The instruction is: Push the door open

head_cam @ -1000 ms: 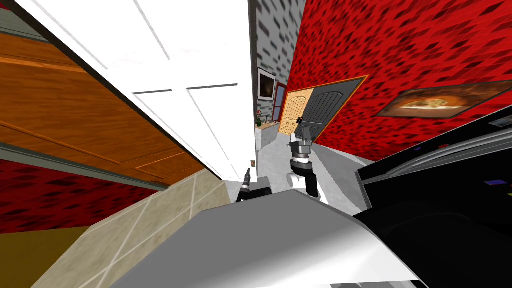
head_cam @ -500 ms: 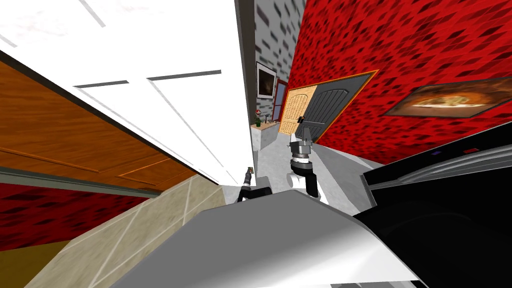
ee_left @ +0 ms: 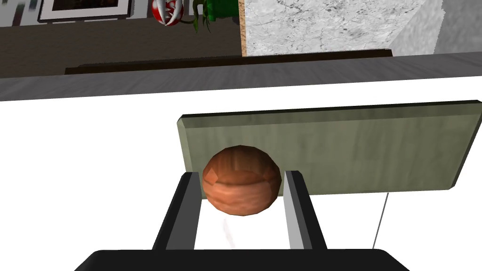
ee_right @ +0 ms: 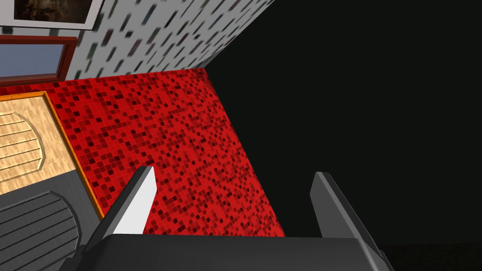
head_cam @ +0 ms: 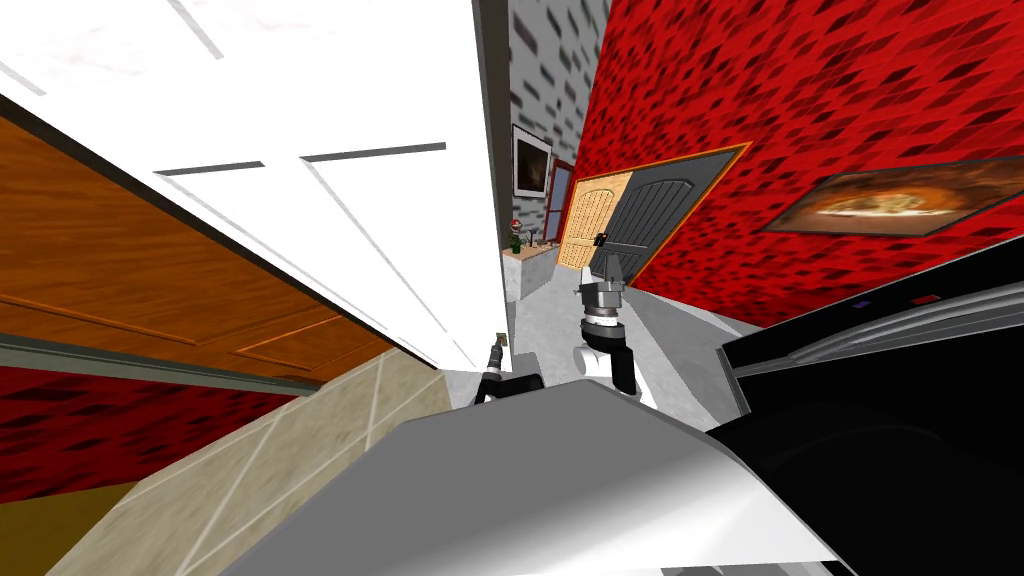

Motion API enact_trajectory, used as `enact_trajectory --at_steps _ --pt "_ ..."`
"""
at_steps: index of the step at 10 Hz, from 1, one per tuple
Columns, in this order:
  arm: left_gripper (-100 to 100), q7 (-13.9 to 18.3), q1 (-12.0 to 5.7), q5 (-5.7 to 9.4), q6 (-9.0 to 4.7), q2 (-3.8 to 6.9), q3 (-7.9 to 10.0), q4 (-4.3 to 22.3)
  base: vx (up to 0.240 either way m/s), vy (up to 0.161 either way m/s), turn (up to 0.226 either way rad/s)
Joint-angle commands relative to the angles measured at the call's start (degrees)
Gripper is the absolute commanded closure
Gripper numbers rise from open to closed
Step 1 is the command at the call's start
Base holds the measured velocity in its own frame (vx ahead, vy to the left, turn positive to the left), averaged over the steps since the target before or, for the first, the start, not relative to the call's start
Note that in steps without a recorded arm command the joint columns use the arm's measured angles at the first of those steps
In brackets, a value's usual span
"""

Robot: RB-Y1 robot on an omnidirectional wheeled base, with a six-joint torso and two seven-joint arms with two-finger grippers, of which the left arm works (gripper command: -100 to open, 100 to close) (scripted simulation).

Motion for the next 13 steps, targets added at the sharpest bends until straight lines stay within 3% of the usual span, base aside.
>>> enact_trajectory --at_steps 1,2,3,6,9,12,13 --pt "100 0.01 -0.06 0.0 -0.16 0.0 0.04 -0.11 0.0 0.0 0.0" --pt "100 0.0 -0.26 0.33 -0.09 1.06 1.27 0.24 0.079 -0.107 0.048" --pt "100 -0.01 -0.43 0.51 -0.15 1.43 2.0 0.37 0.145 -0.161 0.113" --pt "100 -0.04 -1.04 1.19 -0.37 1.86 4.7 0.84 0.182 -0.148 0.066" --pt "100 -0.07 -1.57 1.77 -0.56 1.09 7.0 1.24 0.174 -0.125 0.087" --pt "100 -0.09 -2.11 2.36 -0.76 -1.0 9.36 1.65 0.163 -0.121 0.082" --pt "100 0.03 -2.42 2.15 -1.35 -0.71 8.7 2.91 0.058 -0.053 0.036"
